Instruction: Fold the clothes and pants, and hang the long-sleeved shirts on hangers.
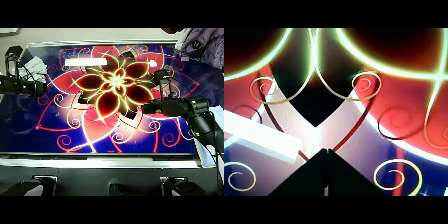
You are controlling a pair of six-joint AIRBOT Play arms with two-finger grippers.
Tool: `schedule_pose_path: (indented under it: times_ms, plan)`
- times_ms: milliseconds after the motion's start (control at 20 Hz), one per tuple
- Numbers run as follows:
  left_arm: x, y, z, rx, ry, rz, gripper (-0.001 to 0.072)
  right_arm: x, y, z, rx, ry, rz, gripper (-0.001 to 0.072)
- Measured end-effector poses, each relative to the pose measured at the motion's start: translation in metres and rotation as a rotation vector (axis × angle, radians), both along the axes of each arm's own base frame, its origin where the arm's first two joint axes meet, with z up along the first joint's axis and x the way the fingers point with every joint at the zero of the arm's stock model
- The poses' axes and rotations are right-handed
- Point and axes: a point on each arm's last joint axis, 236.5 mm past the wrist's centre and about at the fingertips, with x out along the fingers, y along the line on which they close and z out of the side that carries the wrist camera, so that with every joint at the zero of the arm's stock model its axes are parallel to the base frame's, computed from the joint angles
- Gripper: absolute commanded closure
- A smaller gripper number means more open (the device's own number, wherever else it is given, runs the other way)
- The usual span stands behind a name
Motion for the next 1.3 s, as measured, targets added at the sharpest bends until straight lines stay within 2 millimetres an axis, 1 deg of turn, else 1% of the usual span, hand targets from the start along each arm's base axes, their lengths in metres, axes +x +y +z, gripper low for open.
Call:
schedule_pose_path:
  times_ms: [1200,1250,1300]
  plan:
    - [0.0,0.0001,-0.0002,0.0,0.0,0.0,0.069,0.0,-0.0001,0.0,0.0,0.0,0.0,0.0677]
    - [0.0,0.0001,0.0,0.0,0.0,0.0,0.0629,0.0,0.0,0.0,0.0,0.0,0.0,0.0677]
    - [0.0001,0.0001,-0.0001,0.0,0.0,0.0,0.034,0.0,0.0,0.0,0.0,0.0,0.0,0.0677]
